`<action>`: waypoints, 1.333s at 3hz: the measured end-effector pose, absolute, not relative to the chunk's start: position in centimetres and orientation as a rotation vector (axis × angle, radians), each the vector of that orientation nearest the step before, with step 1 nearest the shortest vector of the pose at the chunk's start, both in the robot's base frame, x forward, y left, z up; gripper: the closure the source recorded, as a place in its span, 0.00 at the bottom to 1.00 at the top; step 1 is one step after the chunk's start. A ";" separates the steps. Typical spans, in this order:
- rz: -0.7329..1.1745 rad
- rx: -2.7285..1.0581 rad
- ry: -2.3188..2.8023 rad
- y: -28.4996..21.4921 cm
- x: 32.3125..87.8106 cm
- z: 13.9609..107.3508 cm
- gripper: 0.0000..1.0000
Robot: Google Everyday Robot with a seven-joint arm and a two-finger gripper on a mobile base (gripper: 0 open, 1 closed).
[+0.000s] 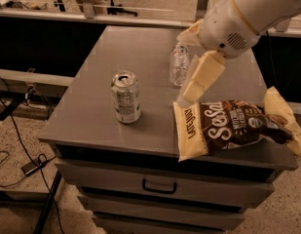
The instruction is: Pick 7up can
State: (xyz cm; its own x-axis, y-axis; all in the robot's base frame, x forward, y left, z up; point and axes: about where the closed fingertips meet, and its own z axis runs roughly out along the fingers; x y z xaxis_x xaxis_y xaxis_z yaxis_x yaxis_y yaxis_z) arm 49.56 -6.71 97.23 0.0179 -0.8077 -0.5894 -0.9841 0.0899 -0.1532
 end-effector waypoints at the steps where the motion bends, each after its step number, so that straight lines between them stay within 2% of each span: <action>1: 0.567 -1.687 1.732 -3.5 51.2 95.4 0.00; 4: 0.792 -1.603 1.556 4.7 52.8 91.9 0.00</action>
Offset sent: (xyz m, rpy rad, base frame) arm 0.0497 0.0947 -0.0473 0.3813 -0.0187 0.0703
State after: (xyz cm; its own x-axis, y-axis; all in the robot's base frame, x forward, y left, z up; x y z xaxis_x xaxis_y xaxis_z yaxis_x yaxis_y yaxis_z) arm 52.81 4.69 91.85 0.0680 -0.5295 -0.8456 -0.9953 0.0231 -0.0946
